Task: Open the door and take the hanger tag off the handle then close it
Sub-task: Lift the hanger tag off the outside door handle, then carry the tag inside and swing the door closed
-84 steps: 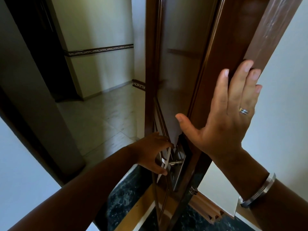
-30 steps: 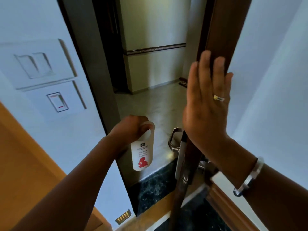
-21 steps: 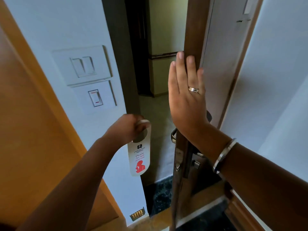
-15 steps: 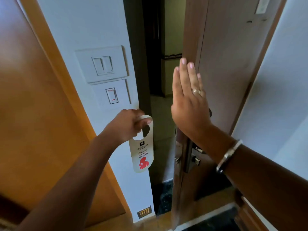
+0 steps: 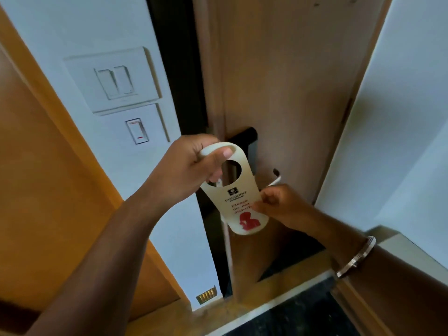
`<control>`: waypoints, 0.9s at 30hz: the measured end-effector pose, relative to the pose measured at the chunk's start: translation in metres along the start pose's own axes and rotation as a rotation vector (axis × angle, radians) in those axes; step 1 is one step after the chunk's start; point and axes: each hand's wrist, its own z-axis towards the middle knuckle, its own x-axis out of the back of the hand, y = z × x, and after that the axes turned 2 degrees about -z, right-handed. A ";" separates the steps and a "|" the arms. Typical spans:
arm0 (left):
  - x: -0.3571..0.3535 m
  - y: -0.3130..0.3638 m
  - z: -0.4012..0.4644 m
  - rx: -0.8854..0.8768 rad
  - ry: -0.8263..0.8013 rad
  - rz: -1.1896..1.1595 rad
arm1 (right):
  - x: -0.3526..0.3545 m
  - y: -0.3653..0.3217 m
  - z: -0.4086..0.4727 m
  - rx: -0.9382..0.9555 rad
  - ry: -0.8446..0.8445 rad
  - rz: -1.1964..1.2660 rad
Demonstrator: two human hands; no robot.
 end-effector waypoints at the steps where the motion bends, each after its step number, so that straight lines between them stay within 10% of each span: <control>1: -0.010 0.001 0.004 0.001 -0.009 0.006 | 0.008 0.009 -0.003 -0.037 0.017 0.022; 14: -0.265 -0.044 0.108 0.189 -0.055 0.152 | 0.166 0.203 -0.040 -0.574 0.184 -0.136; 27: -0.641 -0.089 0.214 0.648 -0.439 -0.052 | 0.290 0.508 -0.137 -1.198 0.298 0.089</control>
